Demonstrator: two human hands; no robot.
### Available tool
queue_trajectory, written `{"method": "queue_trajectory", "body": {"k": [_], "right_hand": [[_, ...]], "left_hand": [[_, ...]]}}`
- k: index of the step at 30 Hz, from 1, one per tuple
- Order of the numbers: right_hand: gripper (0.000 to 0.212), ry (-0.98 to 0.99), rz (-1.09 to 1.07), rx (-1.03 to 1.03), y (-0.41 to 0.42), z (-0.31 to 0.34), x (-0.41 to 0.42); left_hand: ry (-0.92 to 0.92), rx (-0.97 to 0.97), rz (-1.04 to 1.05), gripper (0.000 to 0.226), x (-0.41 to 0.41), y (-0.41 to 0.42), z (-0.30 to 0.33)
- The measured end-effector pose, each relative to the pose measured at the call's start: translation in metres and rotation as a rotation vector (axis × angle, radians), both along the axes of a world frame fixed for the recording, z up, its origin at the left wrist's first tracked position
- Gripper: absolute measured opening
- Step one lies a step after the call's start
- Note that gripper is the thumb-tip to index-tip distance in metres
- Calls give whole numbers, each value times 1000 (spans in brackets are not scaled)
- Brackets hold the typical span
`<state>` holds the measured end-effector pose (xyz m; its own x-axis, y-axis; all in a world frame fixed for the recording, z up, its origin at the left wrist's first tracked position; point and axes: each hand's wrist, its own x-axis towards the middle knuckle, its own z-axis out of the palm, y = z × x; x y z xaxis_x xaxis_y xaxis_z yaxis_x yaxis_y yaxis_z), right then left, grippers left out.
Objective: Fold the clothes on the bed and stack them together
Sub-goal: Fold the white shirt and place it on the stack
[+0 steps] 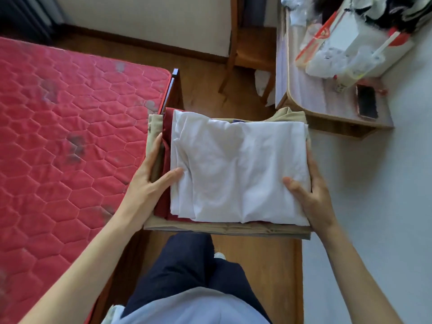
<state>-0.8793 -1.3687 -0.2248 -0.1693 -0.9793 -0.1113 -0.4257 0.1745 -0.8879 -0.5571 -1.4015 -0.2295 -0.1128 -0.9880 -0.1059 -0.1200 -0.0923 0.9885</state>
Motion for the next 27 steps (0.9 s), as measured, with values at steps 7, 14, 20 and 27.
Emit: {"method": "queue_trajectory", "body": {"k": [7,14,20,27], "right_hand": [[85,-4,105,0,-164,-22,13],[85,-62,134,6,-313,-6,31],[91,-39,166,39,-429,-9,31],[85,-11,229,51,-597,-11,1]], "left_hand": [[33,20,119,79,11,-126,-14],[49,10,128,79,28,-267,-2],[78,31,157,79,26,-373,-10],[49,40,253,80,-11,-522,-14]]}}
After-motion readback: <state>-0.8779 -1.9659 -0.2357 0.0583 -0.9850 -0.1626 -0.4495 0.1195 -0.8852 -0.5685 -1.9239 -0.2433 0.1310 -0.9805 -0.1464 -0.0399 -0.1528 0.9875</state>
